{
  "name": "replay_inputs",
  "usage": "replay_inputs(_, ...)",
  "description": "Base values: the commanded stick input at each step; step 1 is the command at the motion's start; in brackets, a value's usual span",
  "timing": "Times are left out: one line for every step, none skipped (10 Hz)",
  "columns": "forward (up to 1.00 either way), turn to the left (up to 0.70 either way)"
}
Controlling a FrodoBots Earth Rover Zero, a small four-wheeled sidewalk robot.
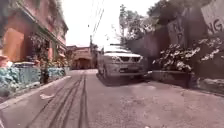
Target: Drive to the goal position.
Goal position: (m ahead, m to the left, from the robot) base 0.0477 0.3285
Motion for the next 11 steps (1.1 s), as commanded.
replay_inputs(0.70, 0.01)
replay_inputs(0.70, 0.01)
replay_inputs(0.70, 0.01)
replay_inputs(0.70, 0.01)
replay_inputs(0.70, 0.01)
replay_inputs(0.70, 0.01)
replay_inputs(0.70, 0.06)
replay_inputs(0.70, 0.14)
replay_inputs(0.70, 0.23)
replay_inputs(0.70, 0.32)
replay_inputs(0.70, 0.36)
